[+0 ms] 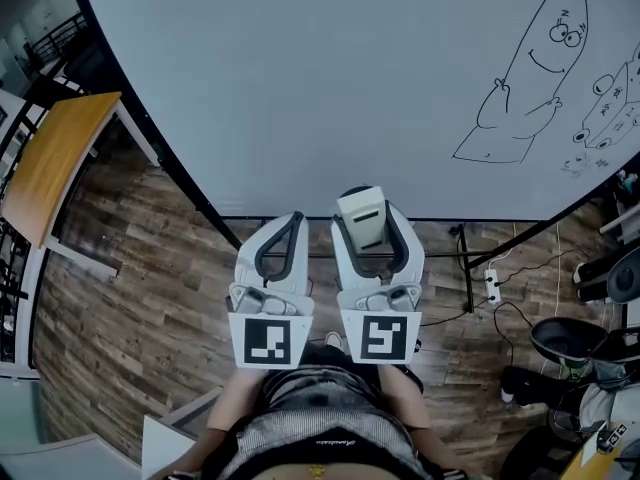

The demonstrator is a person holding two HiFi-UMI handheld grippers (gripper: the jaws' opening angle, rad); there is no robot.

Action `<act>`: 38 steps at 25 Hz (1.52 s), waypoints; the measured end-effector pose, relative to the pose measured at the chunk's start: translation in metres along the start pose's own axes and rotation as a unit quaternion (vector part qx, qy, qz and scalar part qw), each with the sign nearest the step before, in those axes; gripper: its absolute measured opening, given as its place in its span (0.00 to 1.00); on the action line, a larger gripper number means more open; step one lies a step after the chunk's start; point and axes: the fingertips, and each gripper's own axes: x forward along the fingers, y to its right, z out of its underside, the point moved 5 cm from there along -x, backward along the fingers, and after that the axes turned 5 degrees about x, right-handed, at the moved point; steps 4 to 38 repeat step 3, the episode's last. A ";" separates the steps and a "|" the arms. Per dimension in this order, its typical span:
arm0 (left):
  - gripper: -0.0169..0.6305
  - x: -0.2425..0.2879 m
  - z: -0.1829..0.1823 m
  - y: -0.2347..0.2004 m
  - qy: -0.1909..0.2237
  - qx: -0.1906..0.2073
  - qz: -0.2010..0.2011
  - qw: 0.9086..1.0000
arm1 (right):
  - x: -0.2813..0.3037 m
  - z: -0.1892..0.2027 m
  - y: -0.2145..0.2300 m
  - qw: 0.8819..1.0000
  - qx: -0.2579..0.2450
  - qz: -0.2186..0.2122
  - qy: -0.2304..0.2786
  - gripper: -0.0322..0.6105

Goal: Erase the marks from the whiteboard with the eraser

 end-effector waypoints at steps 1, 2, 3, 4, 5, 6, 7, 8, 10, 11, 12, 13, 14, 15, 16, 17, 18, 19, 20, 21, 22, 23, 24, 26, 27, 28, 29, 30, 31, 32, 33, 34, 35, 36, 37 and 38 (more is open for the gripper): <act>0.03 0.000 -0.002 -0.001 0.008 0.006 0.001 1.000 | 0.000 -0.001 -0.001 1.000 0.000 0.000 0.000 0.46; 0.03 -0.001 -0.003 -0.002 0.012 0.008 0.001 1.000 | 0.000 -0.002 -0.003 1.000 0.000 0.001 0.002 0.46; 0.03 -0.002 -0.003 -0.003 0.014 0.007 0.002 1.000 | 0.000 -0.003 -0.004 1.000 0.000 0.002 0.004 0.46; 0.03 -0.002 -0.003 -0.003 0.014 0.007 0.002 1.000 | 0.000 -0.003 -0.004 1.000 0.000 0.002 0.004 0.46; 0.03 -0.002 -0.003 -0.003 0.014 0.007 0.002 1.000 | 0.000 -0.003 -0.004 1.000 0.000 0.002 0.004 0.46; 0.03 -0.002 -0.003 -0.003 0.014 0.007 0.002 1.000 | 0.000 -0.003 -0.004 1.000 0.000 0.002 0.004 0.46; 0.03 -0.002 -0.003 -0.003 0.014 0.007 0.002 1.000 | 0.000 -0.003 -0.004 1.000 0.000 0.002 0.004 0.46; 0.03 -0.002 -0.003 -0.003 0.014 0.007 0.002 1.000 | 0.000 -0.003 -0.004 1.000 0.000 0.002 0.004 0.46; 0.03 -0.002 -0.003 -0.003 0.014 0.007 0.002 1.000 | 0.000 -0.003 -0.004 1.000 0.000 0.002 0.004 0.46; 0.03 -0.002 -0.003 -0.003 0.014 0.007 0.002 1.000 | 0.000 -0.003 -0.004 1.000 0.000 0.002 0.004 0.46; 0.03 -0.002 -0.003 -0.003 0.014 0.007 0.002 1.000 | 0.000 -0.003 -0.004 1.000 0.000 0.002 0.004 0.46; 0.03 -0.002 -0.003 -0.003 0.014 0.007 0.002 1.000 | 0.000 -0.003 -0.004 1.000 0.000 0.002 0.004 0.46; 0.03 -0.002 -0.003 -0.003 0.014 0.007 0.002 1.000 | 0.000 -0.003 -0.004 1.000 0.000 0.002 0.004 0.46; 0.03 -0.002 -0.003 -0.003 0.014 0.007 0.002 1.000 | 0.000 -0.003 -0.004 1.000 0.000 0.002 0.004 0.46; 0.03 -0.002 -0.003 -0.003 0.014 0.007 0.002 1.000 | 0.000 -0.003 -0.004 1.000 0.000 0.002 0.004 0.46; 0.03 -0.002 -0.003 -0.003 0.014 0.007 0.002 1.000 | 0.000 -0.003 -0.004 1.000 0.000 0.002 0.004 0.46; 0.03 -0.002 -0.003 -0.003 0.014 0.007 0.002 1.000 | 0.000 -0.003 -0.004 1.000 0.000 0.002 0.004 0.46; 0.03 -0.002 -0.003 -0.003 0.014 0.007 0.002 1.000 | 0.000 -0.003 -0.004 1.000 0.000 0.002 0.004 0.46; 0.03 -0.002 -0.003 -0.003 0.014 0.007 0.002 1.000 | 0.000 -0.003 -0.004 1.000 0.000 0.002 0.004 0.46; 0.03 -0.002 -0.003 -0.003 0.014 0.007 0.002 1.000 | 0.000 -0.003 -0.004 1.000 0.000 0.002 0.004 0.46; 0.03 -0.002 -0.003 -0.003 0.014 0.007 0.002 1.000 | 0.000 -0.003 -0.004 1.000 0.000 0.002 0.004 0.46; 0.03 -0.002 -0.003 -0.003 0.014 0.007 0.002 1.000 | 0.000 -0.003 -0.004 1.000 0.000 0.002 0.004 0.46; 0.03 -0.002 -0.003 -0.003 0.014 0.007 0.002 1.000 | 0.000 -0.003 -0.004 1.000 0.000 0.002 0.004 0.46; 0.03 -0.002 -0.003 -0.003 0.014 0.007 0.002 1.000 | 0.000 -0.003 -0.004 1.000 0.000 0.002 0.004 0.46; 0.03 -0.002 -0.003 -0.003 0.014 0.007 0.002 1.000 | 0.000 -0.003 -0.004 1.000 0.000 0.002 0.004 0.46; 0.03 -0.002 -0.003 -0.003 0.014 0.007 0.002 1.000 | 0.000 -0.003 -0.004 1.000 0.000 0.002 0.004 0.46; 0.03 -0.002 -0.003 -0.003 0.014 0.007 0.002 1.000 | 0.000 -0.003 -0.004 1.000 0.000 0.002 0.004 0.46; 0.03 -0.002 -0.003 -0.003 0.014 0.007 0.002 1.000 | 0.000 -0.003 -0.004 1.000 0.000 0.002 0.004 0.46; 0.03 -0.002 -0.003 -0.003 0.014 0.007 0.002 1.000 | 0.000 -0.003 -0.004 1.000 0.000 0.002 0.004 0.46; 0.03 -0.002 -0.003 -0.003 0.014 0.007 0.002 1.000 | 0.000 -0.003 -0.004 1.000 0.000 0.002 0.004 0.46; 0.03 -0.002 -0.003 -0.003 0.014 0.007 0.002 1.000 | 0.000 -0.003 -0.004 1.000 0.000 0.002 0.004 0.46; 0.03 -0.002 -0.003 -0.003 0.014 0.007 0.002 1.000 | 0.000 -0.003 -0.004 1.000 0.000 0.002 0.004 0.46; 0.03 -0.002 -0.003 -0.003 0.014 0.007 0.002 1.000 | 0.000 -0.003 -0.004 1.000 0.000 0.002 0.004 0.46; 0.03 -0.002 -0.003 -0.003 0.014 0.007 0.002 1.000 | 0.000 -0.003 -0.004 1.000 0.000 0.002 0.004 0.46; 0.03 -0.002 -0.003 -0.003 0.014 0.007 0.002 1.000 | 0.000 -0.003 -0.004 1.000 0.000 0.002 0.004 0.46; 0.03 -0.002 -0.003 -0.003 0.014 0.007 0.002 1.000 | 0.000 -0.003 -0.004 1.000 0.000 0.002 0.004 0.46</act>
